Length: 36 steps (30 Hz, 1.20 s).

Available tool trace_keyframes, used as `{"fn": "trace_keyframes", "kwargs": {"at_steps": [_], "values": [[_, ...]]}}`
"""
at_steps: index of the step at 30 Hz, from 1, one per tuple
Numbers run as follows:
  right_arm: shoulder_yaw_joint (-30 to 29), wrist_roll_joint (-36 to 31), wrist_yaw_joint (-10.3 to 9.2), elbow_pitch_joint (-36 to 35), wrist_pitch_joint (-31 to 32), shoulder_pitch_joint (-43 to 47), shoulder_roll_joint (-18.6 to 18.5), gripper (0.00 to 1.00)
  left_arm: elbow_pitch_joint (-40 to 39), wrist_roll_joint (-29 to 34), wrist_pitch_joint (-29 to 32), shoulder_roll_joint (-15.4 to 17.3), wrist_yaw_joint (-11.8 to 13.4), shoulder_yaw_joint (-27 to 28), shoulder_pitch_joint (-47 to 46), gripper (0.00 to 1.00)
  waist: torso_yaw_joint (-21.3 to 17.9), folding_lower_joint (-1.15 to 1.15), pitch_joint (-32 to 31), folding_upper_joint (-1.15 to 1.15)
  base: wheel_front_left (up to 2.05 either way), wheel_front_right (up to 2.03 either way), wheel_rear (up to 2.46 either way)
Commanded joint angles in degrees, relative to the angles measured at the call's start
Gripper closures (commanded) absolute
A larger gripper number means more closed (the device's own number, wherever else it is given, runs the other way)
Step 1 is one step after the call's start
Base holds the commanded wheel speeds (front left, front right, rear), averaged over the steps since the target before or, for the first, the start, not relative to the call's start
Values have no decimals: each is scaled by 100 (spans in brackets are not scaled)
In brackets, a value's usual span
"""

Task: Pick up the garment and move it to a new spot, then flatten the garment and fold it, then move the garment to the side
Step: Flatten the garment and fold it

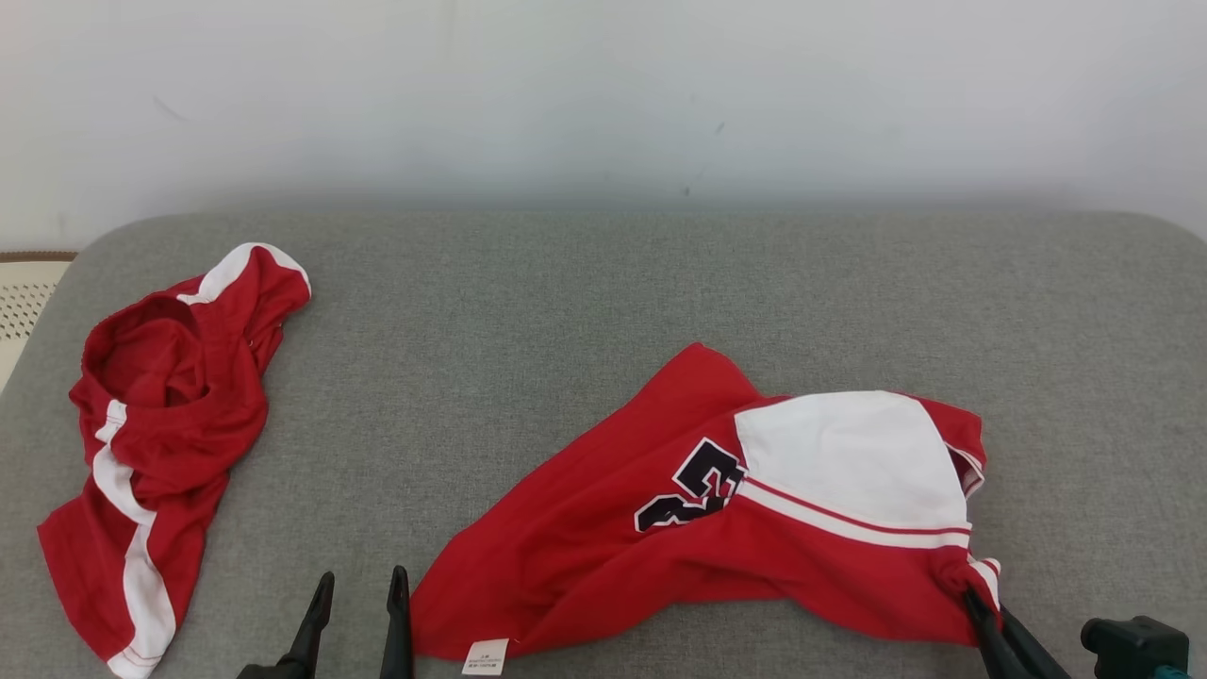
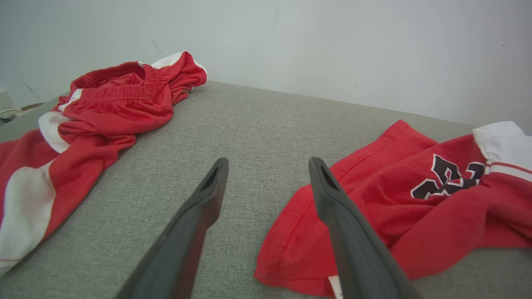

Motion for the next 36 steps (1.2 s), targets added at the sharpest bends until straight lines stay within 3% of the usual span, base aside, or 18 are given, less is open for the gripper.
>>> {"fn": "trace_keyframes", "kwargs": {"at_steps": [1, 2, 3, 4, 14, 21, 27, 36], "values": [[-80, 57, 5, 78, 34, 107, 59, 83, 25, 19, -9, -3, -22, 32, -13, 0, 8, 0, -9, 0, 0, 0, 0], [-123, 61, 5, 80, -3, 113, 80, 23, 29, 18, -9, -5, -23, 30, -9, 0, 10, 0, -10, 0, 0, 0, 0], [-123, 61, 5, 80, -3, 113, 80, 23, 29, 18, -9, -5, -23, 30, -9, 0, 10, 0, -10, 0, 0, 0, 0], [-173, 112, 5, 62, -54, 114, 118, 0, 30, 17, -9, -7, -24, 34, -3, 0, 11, 0, -11, 0, 0, 0, 0], [-585, 659, 5, -383, -522, 63, 144, 0, -2, 29, -9, -13, -9, 76, 75, 0, 25, 0, -32, 0, 0, 0, 0], [-963, 466, 5, -315, -593, -157, 72, 0, -17, 27, -9, -18, 0, 83, 95, 0, 53, 0, -69, 0, 0, 0, 0], [-1325, 202, 5, 81, -309, -719, 222, 0, -24, 26, -9, -20, 3, 114, 106, 0, 37, 0, -70, 0, 0, 0, 0], [-1266, 195, 5, 1581, 300, -1930, 412, 0, 16, 56, -9, -20, -32, 45, -39, 0, 129, 0, 31, 0, 0, 0, 0]]}}
